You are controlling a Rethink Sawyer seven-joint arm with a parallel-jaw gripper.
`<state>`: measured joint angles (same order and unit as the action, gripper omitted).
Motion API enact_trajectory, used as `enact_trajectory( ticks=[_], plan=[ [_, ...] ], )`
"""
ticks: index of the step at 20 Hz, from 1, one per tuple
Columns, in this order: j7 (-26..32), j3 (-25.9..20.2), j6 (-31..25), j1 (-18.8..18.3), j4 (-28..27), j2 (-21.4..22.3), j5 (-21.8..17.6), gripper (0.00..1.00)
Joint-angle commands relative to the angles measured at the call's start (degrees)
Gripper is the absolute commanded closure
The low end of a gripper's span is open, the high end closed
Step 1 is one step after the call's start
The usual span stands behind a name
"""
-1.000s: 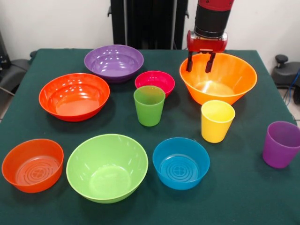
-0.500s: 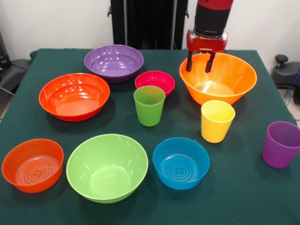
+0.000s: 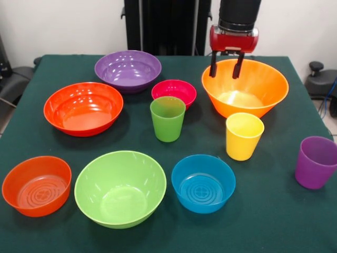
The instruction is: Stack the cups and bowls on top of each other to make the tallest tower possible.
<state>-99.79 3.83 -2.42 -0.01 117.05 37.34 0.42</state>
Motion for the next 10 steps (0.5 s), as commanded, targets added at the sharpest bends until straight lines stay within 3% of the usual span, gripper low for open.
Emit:
enact_trajectory(
  ticks=[1, 10],
  plan=[
    [-7.59, -4.92, -7.07, -3.28, -2.45, 1.64, 1.81, 0.00],
    [-7.18, -4.49, -7.18, -4.40, -5.00, 0.45, 1.75, 0.00]
  ],
)
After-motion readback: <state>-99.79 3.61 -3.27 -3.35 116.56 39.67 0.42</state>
